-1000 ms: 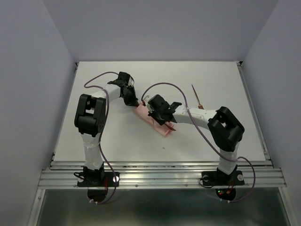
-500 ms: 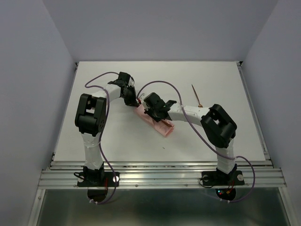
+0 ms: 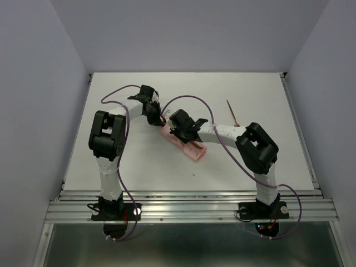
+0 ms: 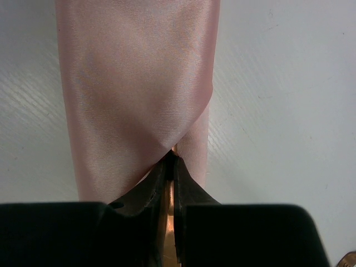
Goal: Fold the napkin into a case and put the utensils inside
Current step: Stuff the knife into the folded napkin.
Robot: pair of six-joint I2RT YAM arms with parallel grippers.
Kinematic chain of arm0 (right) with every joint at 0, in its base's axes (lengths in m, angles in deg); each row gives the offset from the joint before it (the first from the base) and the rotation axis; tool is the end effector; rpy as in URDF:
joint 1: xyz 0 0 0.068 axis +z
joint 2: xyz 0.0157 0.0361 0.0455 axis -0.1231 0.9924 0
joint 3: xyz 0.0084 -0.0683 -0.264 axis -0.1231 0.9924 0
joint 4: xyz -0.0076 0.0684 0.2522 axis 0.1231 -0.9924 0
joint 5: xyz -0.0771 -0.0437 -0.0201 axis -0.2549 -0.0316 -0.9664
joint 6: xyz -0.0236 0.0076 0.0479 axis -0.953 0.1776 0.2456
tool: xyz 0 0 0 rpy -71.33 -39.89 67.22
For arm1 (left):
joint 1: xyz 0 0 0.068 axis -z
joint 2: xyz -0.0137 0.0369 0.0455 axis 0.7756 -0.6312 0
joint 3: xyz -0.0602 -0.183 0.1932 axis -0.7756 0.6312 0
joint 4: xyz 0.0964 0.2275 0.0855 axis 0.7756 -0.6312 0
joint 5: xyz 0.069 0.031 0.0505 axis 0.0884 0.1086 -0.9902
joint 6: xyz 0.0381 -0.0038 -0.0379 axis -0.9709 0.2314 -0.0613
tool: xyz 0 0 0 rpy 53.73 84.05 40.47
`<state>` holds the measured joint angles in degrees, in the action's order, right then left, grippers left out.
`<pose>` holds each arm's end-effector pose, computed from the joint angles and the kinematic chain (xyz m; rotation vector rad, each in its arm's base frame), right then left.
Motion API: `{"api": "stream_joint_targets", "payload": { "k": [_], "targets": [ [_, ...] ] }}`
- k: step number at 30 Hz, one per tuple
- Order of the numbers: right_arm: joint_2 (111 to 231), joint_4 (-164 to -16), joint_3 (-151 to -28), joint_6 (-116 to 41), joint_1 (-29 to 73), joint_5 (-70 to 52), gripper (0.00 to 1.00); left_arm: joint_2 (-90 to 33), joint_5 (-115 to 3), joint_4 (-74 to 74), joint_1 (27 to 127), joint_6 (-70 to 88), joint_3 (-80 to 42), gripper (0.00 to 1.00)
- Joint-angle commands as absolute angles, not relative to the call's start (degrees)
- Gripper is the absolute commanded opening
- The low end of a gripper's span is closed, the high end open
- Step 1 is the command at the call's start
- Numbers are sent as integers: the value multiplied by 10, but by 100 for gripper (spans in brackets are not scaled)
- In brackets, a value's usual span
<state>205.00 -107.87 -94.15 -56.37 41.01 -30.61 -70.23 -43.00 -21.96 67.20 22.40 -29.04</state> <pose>0.2944 0.3155 0.1747 -1.1569 2.1821 -0.0292 0.4159 -0.1352 0.1684 -0.0414 2.6054 -0.7399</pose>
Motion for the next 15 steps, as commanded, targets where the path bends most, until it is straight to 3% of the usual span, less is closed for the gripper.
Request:
{"api": "stream_joint_targets", "payload": {
  "k": [1,3,7,15],
  "targets": [
    [2052,-1051,-967,-563,414,-317,1,-706,-417,-225,670,212,-309,11],
    [2052,-1052,-969,-557,414,-322,3,-707,-417,-225,670,212,-309,11],
    [2051,-1060,-970,-556,414,-317,20,-708,-417,-225,670,212,-308,11],
    [2037,-1066,-965,-548,414,-327,26,-709,-417,-225,670,213,-310,11]
  ]
}}
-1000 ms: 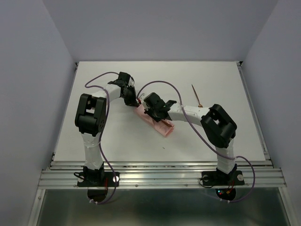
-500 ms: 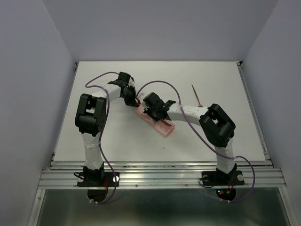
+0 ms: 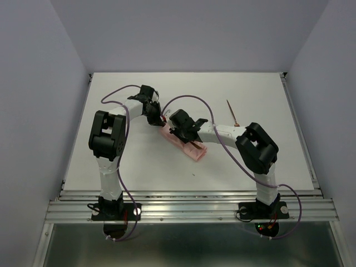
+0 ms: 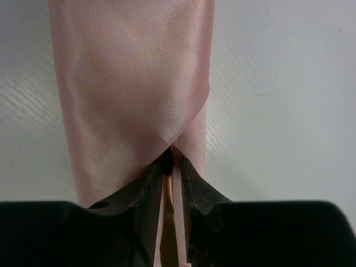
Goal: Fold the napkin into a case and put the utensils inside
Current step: Stuff the knife into the folded napkin.
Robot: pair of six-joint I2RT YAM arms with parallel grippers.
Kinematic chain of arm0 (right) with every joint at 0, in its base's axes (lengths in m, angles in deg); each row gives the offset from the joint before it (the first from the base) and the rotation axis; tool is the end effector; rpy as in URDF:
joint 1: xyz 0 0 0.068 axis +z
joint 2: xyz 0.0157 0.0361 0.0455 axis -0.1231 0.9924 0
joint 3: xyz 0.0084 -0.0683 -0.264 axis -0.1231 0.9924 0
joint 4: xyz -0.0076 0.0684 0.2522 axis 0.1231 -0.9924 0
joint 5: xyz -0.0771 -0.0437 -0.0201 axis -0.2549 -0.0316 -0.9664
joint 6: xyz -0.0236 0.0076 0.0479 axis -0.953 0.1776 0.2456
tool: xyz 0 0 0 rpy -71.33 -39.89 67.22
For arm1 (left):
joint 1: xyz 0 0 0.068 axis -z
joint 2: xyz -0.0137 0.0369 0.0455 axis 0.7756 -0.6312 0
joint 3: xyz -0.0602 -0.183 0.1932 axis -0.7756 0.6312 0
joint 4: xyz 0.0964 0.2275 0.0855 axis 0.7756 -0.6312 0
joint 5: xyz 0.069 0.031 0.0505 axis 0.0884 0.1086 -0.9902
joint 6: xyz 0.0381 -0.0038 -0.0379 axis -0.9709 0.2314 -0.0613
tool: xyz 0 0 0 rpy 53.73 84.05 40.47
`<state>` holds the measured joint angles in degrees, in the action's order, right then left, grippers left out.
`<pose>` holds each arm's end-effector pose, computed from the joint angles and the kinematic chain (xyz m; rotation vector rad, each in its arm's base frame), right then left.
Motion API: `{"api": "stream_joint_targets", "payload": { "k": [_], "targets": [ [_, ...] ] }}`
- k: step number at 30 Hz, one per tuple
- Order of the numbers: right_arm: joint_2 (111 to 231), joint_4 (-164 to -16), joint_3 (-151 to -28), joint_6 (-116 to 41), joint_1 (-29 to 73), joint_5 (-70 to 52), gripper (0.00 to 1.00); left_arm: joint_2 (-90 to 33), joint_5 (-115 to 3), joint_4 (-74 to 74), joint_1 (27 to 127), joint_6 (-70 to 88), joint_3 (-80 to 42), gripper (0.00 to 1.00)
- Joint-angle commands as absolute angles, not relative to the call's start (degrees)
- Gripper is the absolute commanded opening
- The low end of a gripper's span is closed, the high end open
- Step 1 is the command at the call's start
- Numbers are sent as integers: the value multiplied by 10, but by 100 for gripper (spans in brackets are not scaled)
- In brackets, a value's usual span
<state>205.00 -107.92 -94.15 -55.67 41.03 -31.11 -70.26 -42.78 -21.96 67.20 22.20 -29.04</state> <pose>0.2945 0.3153 0.1747 -1.1400 2.1889 -0.0346 0.4159 -0.1354 0.1682 -0.0354 2.6056 -0.7434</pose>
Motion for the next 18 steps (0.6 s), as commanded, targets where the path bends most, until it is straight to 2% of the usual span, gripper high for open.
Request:
{"api": "stream_joint_targets", "payload": {
  "k": [1,7,9,16,18],
  "targets": [
    [2035,-1068,-965,-548,414,-329,26,-709,-418,-225,670,212,-310,11],
    [2003,-1070,-951,-541,414,-355,43,-707,-418,-224,670,212,-308,11],
    [1985,-1068,-944,-537,414,-358,53,-706,-418,-224,670,212,-308,11],
    [1926,-1063,-917,-519,385,-370,70,-704,-419,-223,670,212,-308,11],
    [1908,-1062,-906,-503,357,-370,81,-703,-418,-224,670,212,-307,11]
  ]
}}
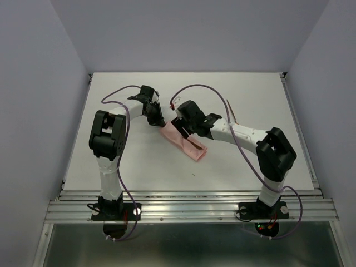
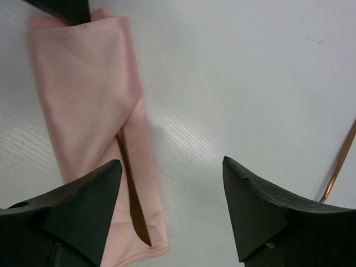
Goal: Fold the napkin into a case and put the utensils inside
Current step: Pick up the fork from the center of the board.
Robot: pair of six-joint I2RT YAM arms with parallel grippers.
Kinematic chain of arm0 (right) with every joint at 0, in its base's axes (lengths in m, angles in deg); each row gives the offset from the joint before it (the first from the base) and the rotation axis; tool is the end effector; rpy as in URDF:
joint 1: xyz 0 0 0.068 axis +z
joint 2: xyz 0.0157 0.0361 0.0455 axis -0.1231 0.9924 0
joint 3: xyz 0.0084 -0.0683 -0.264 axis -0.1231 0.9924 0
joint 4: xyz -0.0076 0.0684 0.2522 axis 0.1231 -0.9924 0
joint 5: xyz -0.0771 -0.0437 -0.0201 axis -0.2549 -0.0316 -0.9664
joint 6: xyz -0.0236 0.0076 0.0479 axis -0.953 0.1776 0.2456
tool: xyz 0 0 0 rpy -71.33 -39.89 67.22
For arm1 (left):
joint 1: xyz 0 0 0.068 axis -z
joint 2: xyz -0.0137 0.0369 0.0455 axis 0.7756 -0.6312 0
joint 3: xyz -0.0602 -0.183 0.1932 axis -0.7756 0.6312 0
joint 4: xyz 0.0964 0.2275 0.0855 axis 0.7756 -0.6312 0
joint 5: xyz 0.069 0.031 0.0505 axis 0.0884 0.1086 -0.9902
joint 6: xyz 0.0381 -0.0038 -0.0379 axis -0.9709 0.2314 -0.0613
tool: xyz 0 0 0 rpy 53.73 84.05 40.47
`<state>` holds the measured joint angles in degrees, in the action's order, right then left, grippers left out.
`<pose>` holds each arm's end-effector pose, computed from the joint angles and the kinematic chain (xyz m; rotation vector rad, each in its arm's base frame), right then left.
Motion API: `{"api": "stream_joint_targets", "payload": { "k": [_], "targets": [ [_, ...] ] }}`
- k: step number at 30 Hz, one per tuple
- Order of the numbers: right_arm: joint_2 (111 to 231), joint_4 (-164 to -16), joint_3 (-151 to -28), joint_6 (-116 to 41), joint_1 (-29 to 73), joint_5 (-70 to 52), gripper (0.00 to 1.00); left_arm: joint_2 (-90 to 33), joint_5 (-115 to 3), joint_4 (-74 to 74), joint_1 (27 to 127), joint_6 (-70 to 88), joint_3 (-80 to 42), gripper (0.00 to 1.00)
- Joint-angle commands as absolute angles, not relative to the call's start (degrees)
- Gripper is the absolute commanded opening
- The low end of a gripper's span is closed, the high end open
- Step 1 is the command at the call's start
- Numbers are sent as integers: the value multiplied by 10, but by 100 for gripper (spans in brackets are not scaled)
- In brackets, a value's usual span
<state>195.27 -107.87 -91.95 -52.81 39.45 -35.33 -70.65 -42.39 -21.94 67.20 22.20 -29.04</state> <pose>0.2899 0.2895 0.2315 -0.9417 2.1252 -0.0495 0.4162 -0.1357 0.1654 -0.0344 2.6124 -0.7507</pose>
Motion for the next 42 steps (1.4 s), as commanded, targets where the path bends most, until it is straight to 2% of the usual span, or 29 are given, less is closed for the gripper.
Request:
{"api": "stream_joint_targets", "payload": {
  "k": [1,4,15,21,23,25,26,30,34,37,38,42],
  "targets": [
    [1903,-1062,-899,-482,331,-366,89,-701,-414,-224,670,211,-306,11],
    [1885,-1063,-891,-422,280,-347,100,-694,-410,-220,670,212,-301,11],
    [1928,-1110,-909,-337,83,-296,100,-684,-413,-227,670,209,-301,11],
    [1961,-1115,-913,-332,13,-263,94,-683,-415,-228,670,208,-300,11],
    [1981,-1117,-915,-337,7,-259,84,-684,-417,-231,669,208,-301,11],
    [1992,-1116,-916,-343,7,-259,79,-685,-418,-231,670,208,-300,11],
    [2004,-1116,-917,-346,7,-259,72,-685,-419,-231,670,208,-300,11],
    [2035,-1114,-925,-350,7,-260,61,-686,-419,-230,670,209,-300,11],
    [2045,-1103,-926,-351,7,-252,54,-684,-420,-231,670,208,-301,11],
    [2048,-1100,-932,-353,7,-258,39,-684,-421,-230,669,209,-298,11],
    [2050,-1102,-935,-357,7,-259,30,-684,-420,-229,670,209,-298,11],
    [2049,-1110,-944,-361,7,-259,12,-683,-418,-227,670,211,-295,11]
  ]
}}
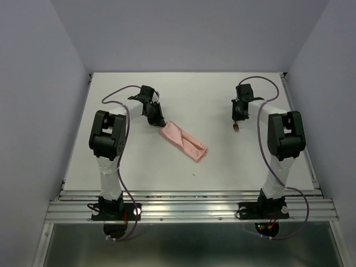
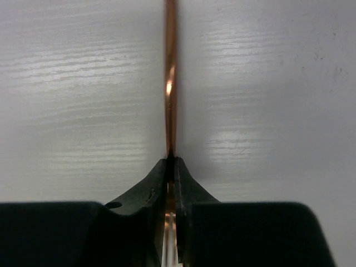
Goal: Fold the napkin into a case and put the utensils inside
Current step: Pick up the fork from the center of the board, then stuff the fork into the folded napkin.
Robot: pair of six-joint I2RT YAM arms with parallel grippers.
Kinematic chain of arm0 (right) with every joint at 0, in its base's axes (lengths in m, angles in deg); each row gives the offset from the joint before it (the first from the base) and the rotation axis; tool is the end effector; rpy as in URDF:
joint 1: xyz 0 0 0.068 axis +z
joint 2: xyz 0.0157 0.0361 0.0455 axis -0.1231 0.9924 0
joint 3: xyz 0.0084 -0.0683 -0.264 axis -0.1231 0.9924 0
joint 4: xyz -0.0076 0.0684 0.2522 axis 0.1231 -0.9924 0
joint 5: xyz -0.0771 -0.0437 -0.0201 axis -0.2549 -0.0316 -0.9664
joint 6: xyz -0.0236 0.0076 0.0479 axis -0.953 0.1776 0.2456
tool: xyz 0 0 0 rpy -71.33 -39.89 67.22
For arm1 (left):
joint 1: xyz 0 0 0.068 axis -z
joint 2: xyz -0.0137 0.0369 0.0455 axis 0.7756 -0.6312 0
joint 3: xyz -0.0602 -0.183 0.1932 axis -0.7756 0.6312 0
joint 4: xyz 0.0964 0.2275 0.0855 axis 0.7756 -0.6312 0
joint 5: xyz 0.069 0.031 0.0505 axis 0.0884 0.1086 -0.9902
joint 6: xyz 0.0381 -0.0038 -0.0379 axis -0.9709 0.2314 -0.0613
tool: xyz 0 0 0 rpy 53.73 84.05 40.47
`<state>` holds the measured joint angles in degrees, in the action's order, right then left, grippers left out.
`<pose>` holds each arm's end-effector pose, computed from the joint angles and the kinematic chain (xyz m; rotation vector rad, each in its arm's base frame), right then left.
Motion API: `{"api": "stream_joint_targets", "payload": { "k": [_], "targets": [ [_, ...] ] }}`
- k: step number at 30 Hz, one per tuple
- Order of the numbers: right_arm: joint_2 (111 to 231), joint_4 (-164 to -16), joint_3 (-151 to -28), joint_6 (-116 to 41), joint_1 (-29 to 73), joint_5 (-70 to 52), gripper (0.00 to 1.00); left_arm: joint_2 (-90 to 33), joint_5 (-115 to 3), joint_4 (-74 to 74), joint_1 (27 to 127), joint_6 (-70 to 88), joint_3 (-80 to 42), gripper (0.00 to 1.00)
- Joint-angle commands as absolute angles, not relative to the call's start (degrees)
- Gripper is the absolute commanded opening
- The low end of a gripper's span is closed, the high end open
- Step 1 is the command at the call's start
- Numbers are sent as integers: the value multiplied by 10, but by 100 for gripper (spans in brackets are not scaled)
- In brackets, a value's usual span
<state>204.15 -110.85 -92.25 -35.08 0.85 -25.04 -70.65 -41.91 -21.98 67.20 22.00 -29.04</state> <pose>0.4169 0.0530 0.1672 0.0768 2.5619 -0.0670 0.4160 -0.1359 0.1655 -0.0265 2.6129 -0.7600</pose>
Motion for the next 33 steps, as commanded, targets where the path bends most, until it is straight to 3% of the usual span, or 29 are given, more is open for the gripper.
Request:
{"api": "stream_joint_targets", "payload": {
  "k": [1,2,14,23,33],
  "targets": [
    [2041,-1110,-943,-363,7,-260,8,-682,-418,-227,670,211,-295,11],
    [2036,-1110,-941,-364,12,-264,1,-682,-418,-227,670,212,-295,11],
    [1893,-1046,-851,-432,145,-356,1,-686,-422,-222,670,214,-293,11],
    [1815,-1082,-813,-537,198,-218,1,-677,-430,-209,669,223,-282,11],
    [1744,-1108,-746,-592,279,-194,1,-670,-432,-209,669,223,-278,11]
  ]
}}
